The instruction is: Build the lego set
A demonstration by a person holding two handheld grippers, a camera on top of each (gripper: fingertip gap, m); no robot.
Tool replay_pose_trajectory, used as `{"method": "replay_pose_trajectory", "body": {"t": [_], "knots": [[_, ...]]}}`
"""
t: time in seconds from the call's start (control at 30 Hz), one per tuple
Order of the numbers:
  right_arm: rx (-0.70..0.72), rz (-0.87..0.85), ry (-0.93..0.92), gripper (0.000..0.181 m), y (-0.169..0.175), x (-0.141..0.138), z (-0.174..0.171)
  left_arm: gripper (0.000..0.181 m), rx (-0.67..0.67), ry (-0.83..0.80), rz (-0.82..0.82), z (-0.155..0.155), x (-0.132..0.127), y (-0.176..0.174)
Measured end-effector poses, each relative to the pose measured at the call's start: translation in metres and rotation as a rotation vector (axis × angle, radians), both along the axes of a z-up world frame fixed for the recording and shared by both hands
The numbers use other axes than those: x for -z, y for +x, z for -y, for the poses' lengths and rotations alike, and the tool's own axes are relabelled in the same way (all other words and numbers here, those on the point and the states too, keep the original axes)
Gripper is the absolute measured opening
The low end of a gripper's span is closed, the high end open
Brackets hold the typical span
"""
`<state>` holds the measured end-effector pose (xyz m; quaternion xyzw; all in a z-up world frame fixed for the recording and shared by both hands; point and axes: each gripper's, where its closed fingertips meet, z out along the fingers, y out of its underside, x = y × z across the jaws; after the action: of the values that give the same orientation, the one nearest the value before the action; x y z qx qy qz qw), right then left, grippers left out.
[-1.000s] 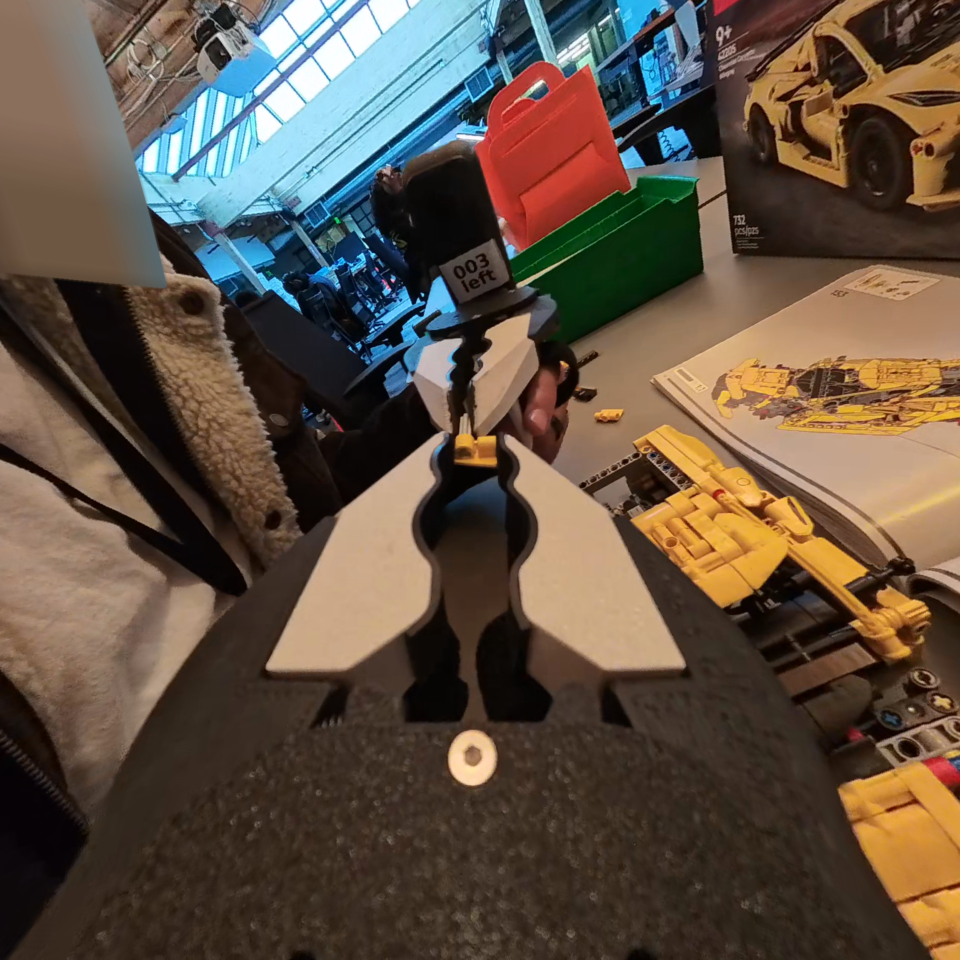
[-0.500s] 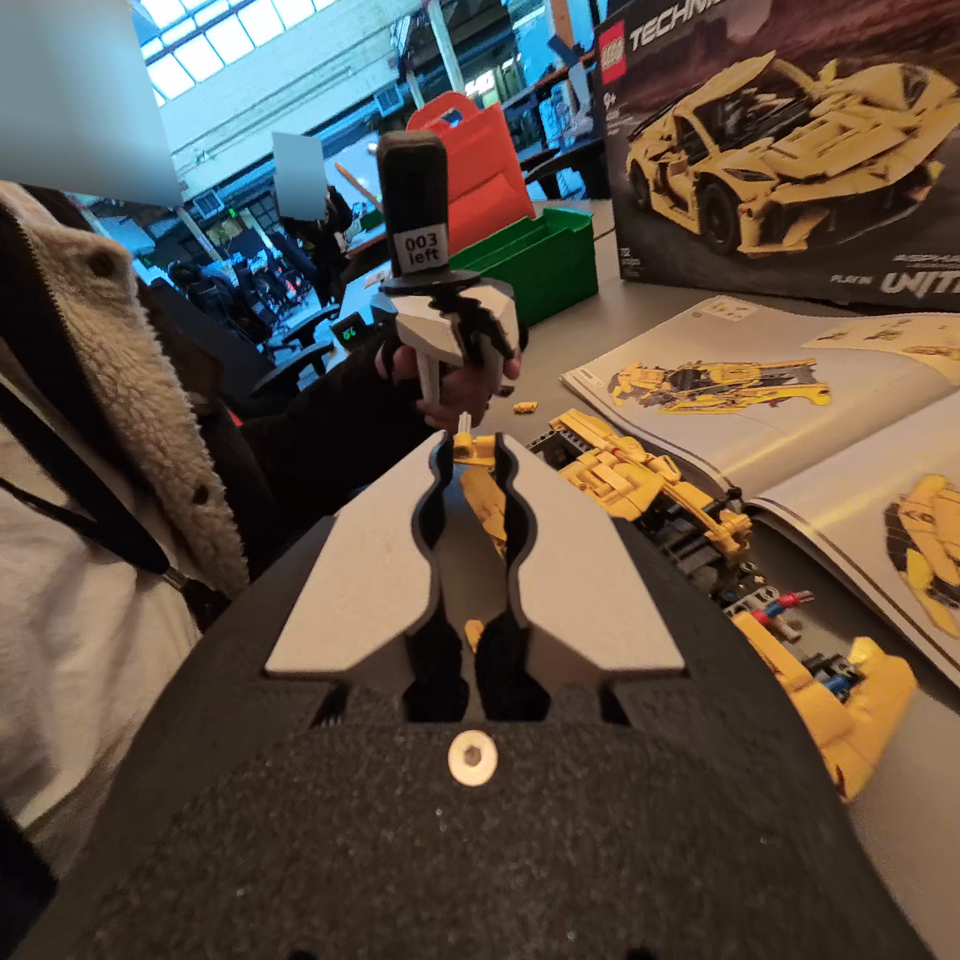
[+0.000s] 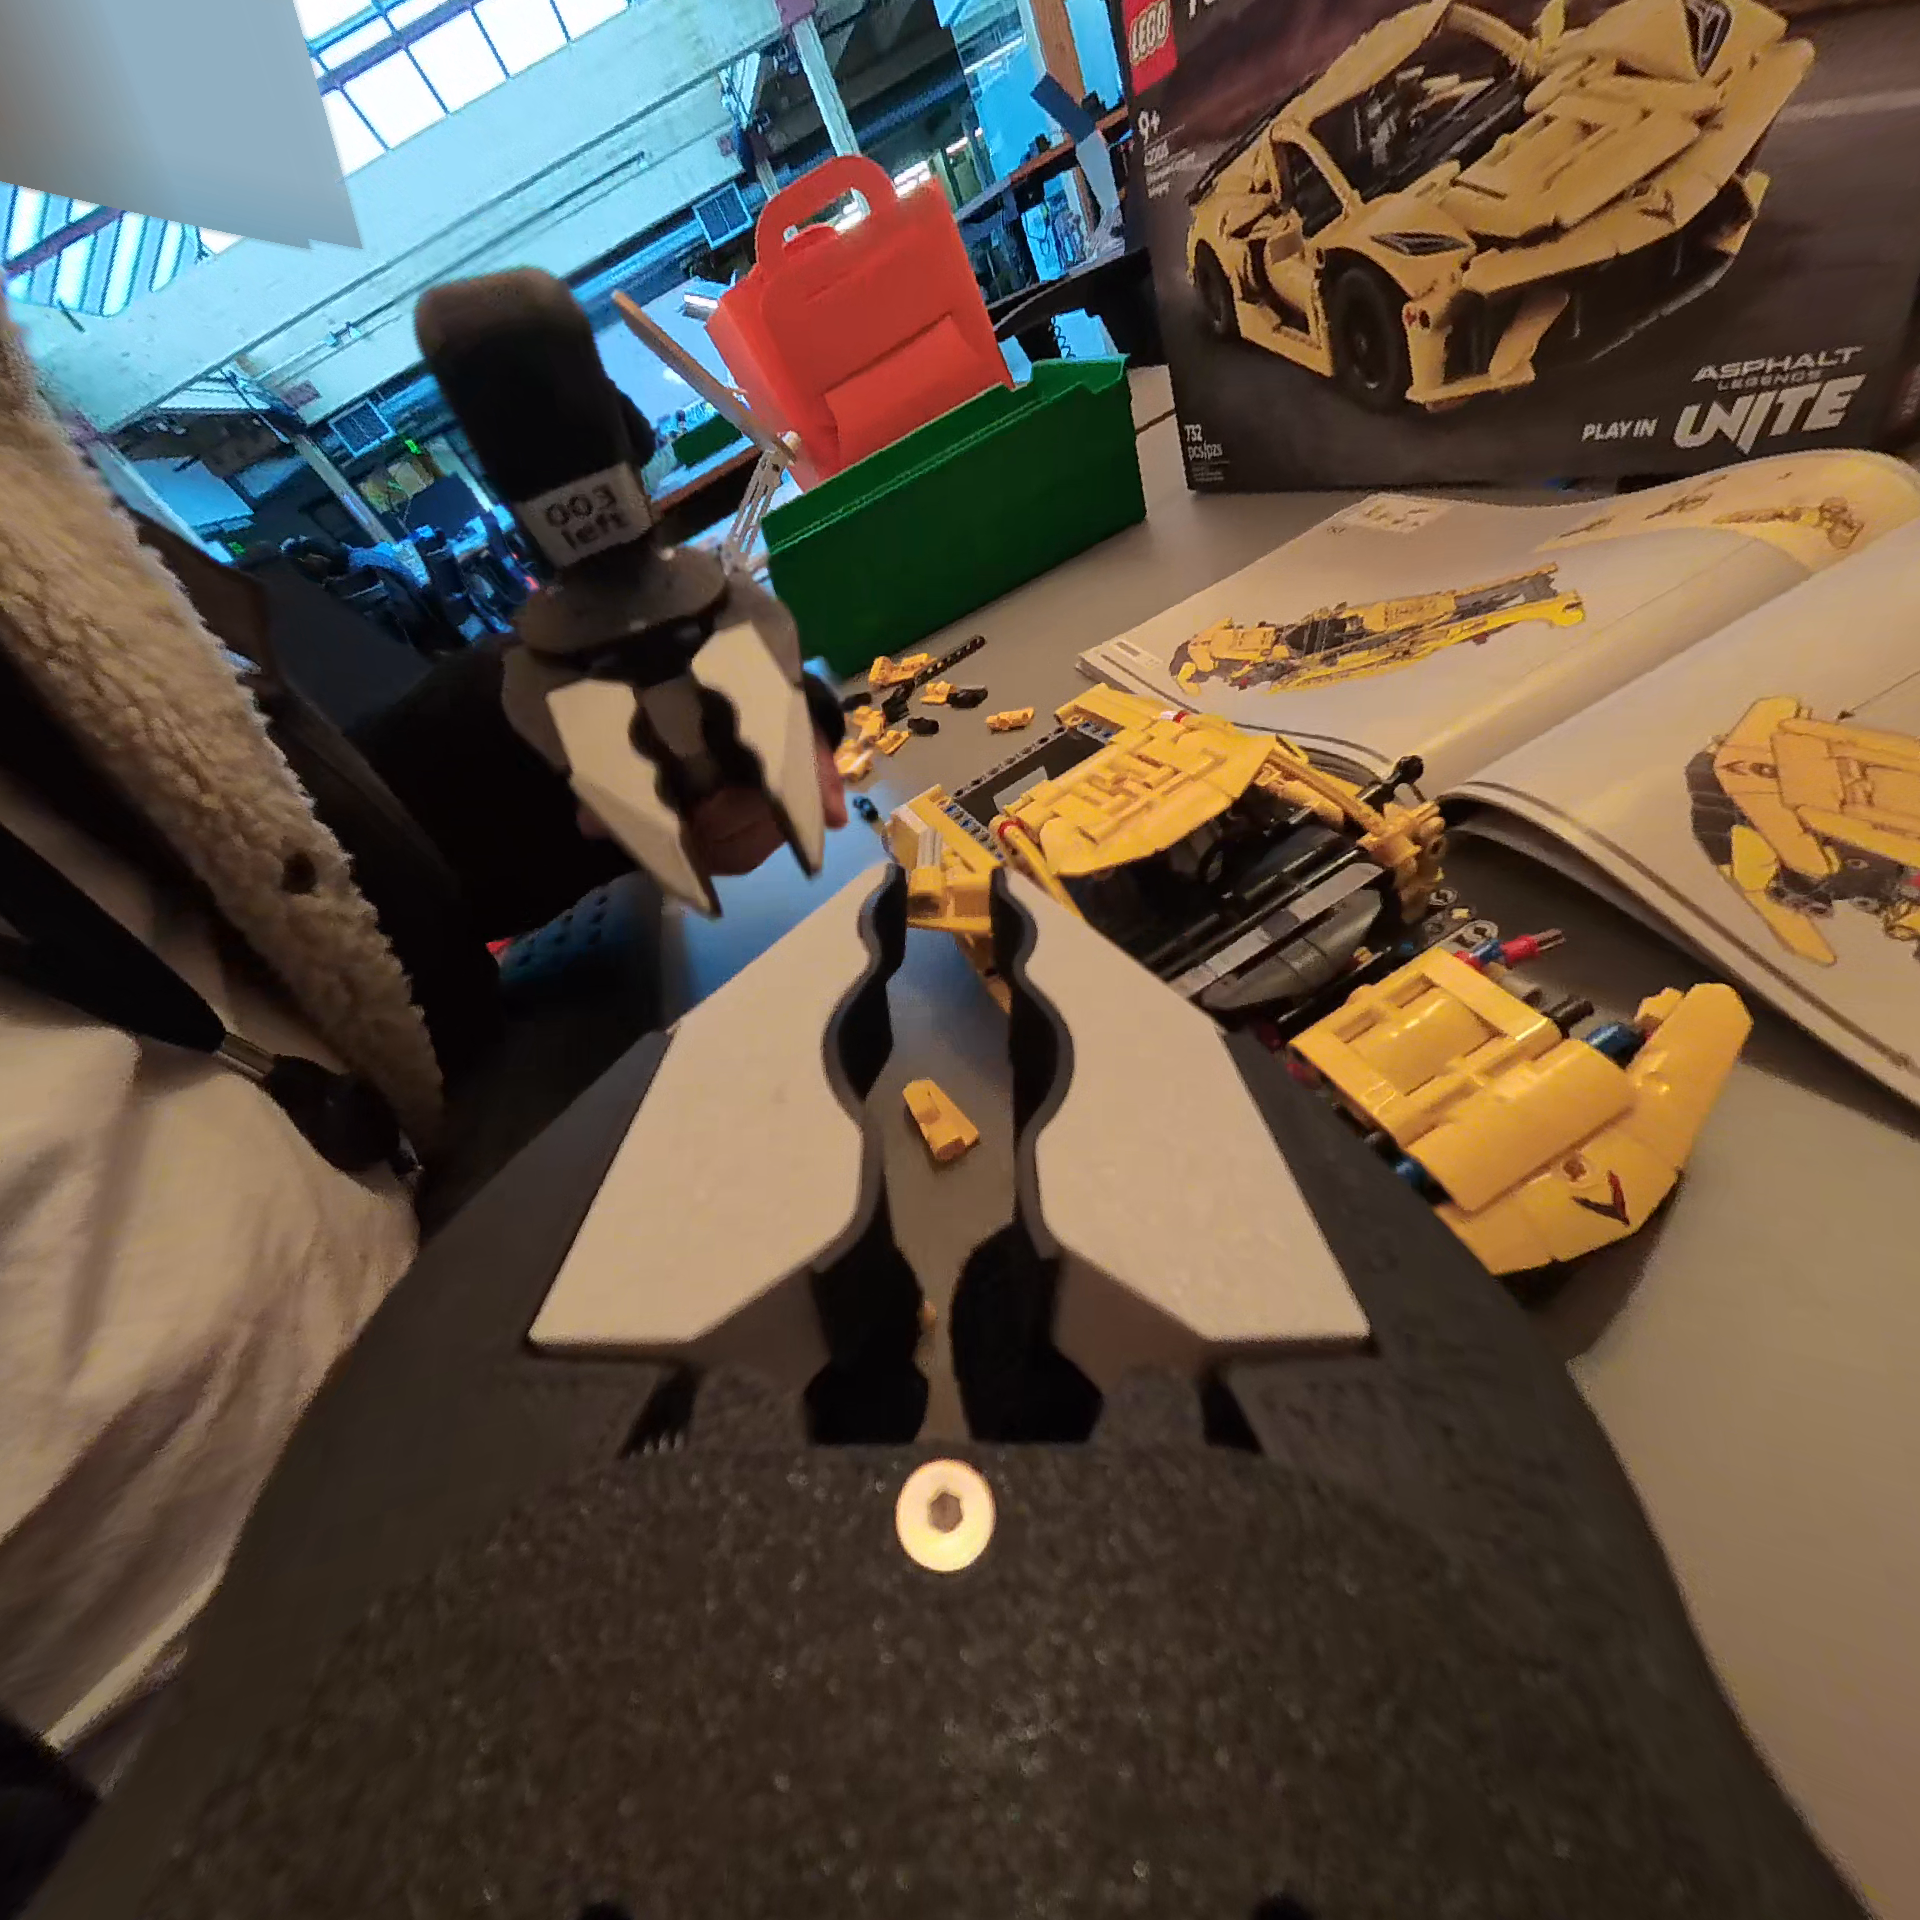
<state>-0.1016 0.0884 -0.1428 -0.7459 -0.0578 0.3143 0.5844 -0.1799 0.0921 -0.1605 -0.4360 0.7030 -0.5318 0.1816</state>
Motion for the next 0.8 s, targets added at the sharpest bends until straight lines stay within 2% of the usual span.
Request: {"method": "replay_pose_trajectory", "body": {"t": [0.13, 0.23, 0.37, 0.6, 0.8], "knots": [[-0.011, 0.028, 0.027, 0.015, -0.005, -0.004, 0.000, 0.025, -0.018, 0.080, -0.198, 0.020, 0.047, -0.007], [-0.015, 0.037, 0.030, 0.015, -0.008, -0.003, 0.000, 0.025, -0.008, 0.022, -0.264, 0.034, 0.052, -0.003], [0.007, 0.036, 0.038, 0.015, -0.003, -0.005, 0.000, 0.025, 0.022, 0.136, -0.246, 0.044, 0.062, 0.008], [0.116, 0.048, 0.025, 0.015, 0.022, -0.002, 0.019, 0.025, -0.005, 0.206, -0.321, 0.057, 0.084, 0.033], [0.132, -0.002, 0.027, 0.015, 0.029, -0.002, 0.023, 0.025, -0.021, 0.184, -0.329, 0.065, 0.086, 0.042]]}}
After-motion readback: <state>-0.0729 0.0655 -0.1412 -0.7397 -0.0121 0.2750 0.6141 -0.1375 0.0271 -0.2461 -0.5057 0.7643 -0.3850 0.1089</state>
